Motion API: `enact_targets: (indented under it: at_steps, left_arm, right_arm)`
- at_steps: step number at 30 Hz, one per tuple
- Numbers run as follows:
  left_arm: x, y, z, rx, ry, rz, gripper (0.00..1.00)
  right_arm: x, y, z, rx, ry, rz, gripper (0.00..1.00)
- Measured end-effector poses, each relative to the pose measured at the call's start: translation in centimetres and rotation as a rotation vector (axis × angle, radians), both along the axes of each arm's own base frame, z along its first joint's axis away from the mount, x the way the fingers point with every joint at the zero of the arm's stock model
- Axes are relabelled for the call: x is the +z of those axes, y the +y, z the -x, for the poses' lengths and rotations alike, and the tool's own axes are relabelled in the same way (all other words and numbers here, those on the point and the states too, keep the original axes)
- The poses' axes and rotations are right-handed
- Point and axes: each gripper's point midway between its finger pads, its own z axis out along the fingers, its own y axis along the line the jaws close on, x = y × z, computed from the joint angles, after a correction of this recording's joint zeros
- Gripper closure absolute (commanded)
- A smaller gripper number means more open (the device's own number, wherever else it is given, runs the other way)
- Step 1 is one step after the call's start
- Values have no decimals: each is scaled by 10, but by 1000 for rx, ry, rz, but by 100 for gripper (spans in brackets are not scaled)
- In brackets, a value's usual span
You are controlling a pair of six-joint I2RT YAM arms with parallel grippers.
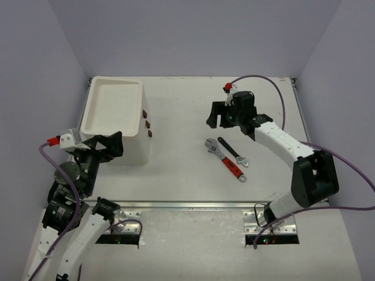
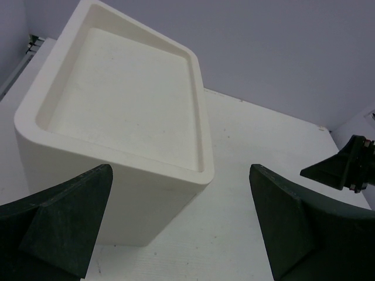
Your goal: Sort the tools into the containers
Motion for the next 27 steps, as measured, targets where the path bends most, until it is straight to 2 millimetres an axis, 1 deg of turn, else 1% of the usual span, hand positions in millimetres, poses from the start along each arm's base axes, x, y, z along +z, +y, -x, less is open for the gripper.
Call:
enact_targets:
  at_steps: [1, 3, 5, 7, 9, 11, 16, 18, 19, 22, 25, 27]
  left_arm:
    - [-1, -1, -1, -2, 5, -2, 0]
    - [-2, -2, -2, -9, 12, -4, 0]
    - [-3, -4, -3, -16, 17, -5, 0]
    - [-4, -5, -3, -24, 20, -6, 0]
    - [-5, -7, -4, -30, 23, -7, 0]
    - [-6, -8, -5, -37, 30, -9, 0]
    - [-9, -11, -8, -48, 47, -14, 0]
    - [-10, -12, -8, -53, 49, -15, 0]
    - [-10, -13, -8, -55, 50, -15, 0]
    - [-10, -14, -8, -62, 50, -15, 0]
    - [-10, -15, -8, -66, 50, -15, 0]
    - [-10, -15, -8, -69, 51, -15, 0]
  right_arm:
    - [-9, -11, 6, -6, 13, 61, 24]
    - [-30, -36, 18, -16, 61, 182, 35]
    - [-50, -61, 28, -26, 120, 279, 43]
    - [-67, -85, 37, -40, 180, 353, 44]
    - [-82, -104, 44, -39, 235, 412, 44]
    - [-96, -113, 51, -22, 289, 457, 45]
    - [-139, -114, 72, 69, 442, 512, 50]
    - [-152, -113, 79, 97, 497, 518, 52]
    - [-153, -111, 80, 104, 507, 515, 53]
    - [-155, -109, 77, 115, 512, 515, 60]
    - [-156, -105, 75, 127, 530, 532, 72]
    - [-157, -102, 74, 140, 541, 552, 74]
